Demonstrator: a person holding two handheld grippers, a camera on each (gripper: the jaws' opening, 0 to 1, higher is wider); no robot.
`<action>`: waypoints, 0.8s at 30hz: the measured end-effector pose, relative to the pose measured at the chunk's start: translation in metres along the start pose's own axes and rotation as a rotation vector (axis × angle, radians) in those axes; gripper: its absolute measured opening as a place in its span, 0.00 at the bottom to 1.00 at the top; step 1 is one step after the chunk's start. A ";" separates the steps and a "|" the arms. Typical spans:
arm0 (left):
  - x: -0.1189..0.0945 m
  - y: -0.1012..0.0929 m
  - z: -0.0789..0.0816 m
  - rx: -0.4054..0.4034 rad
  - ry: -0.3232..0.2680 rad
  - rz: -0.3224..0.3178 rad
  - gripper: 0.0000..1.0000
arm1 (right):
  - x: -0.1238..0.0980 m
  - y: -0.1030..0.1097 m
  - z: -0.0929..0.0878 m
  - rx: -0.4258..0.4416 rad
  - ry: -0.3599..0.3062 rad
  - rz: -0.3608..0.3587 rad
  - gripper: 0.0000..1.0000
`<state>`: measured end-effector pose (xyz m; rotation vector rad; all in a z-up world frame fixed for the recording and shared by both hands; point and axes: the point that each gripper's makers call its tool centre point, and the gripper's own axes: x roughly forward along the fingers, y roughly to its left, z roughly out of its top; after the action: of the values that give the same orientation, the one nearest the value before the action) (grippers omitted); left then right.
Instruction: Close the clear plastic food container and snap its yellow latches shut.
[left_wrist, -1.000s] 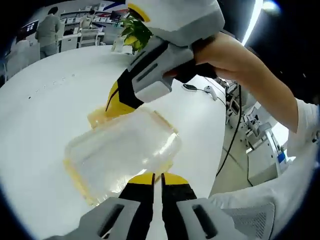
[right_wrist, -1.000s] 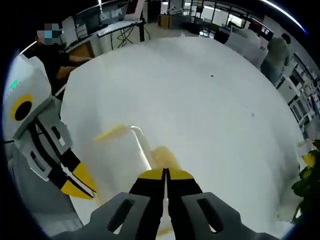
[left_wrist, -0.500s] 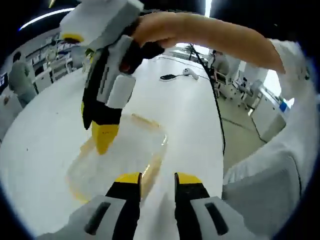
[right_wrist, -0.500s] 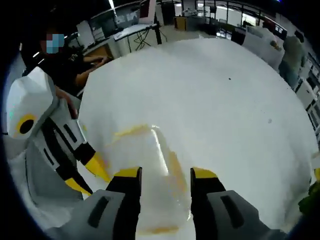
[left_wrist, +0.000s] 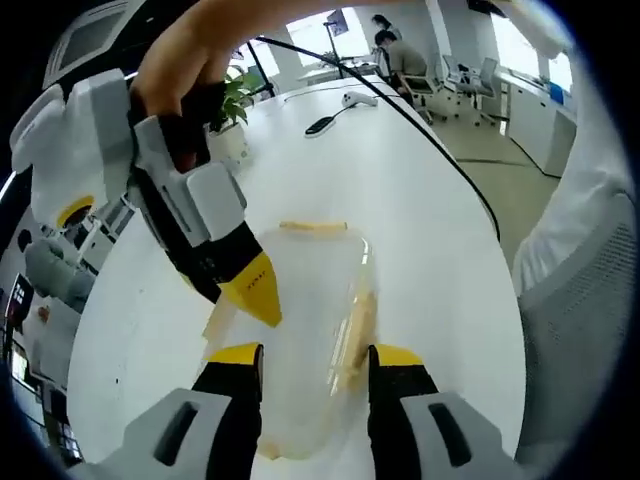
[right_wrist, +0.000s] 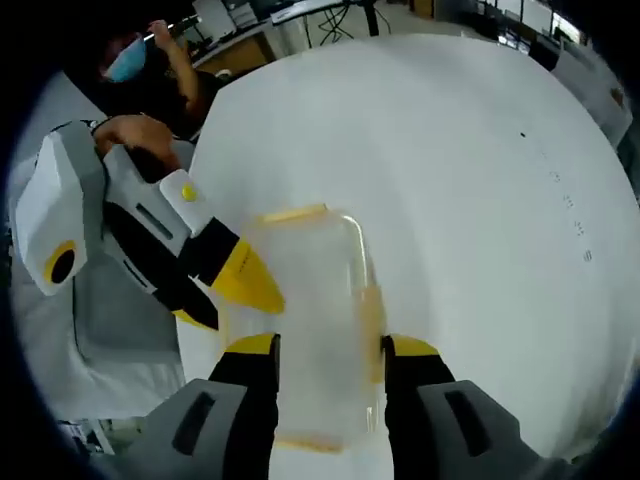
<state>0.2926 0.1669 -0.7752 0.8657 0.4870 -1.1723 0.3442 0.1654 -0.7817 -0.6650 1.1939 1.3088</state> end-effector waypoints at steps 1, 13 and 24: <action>0.000 0.000 0.000 0.015 0.009 0.008 0.36 | 0.000 0.001 -0.001 -0.004 0.005 0.005 0.39; 0.002 -0.002 0.000 0.016 0.044 0.013 0.33 | 0.003 0.008 -0.004 -0.011 0.036 0.058 0.36; 0.003 -0.008 0.001 0.093 0.067 0.014 0.31 | 0.008 0.009 -0.007 0.011 0.070 0.096 0.33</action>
<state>0.2859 0.1639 -0.7794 0.9898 0.4836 -1.1630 0.3328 0.1639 -0.7890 -0.6563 1.3025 1.3673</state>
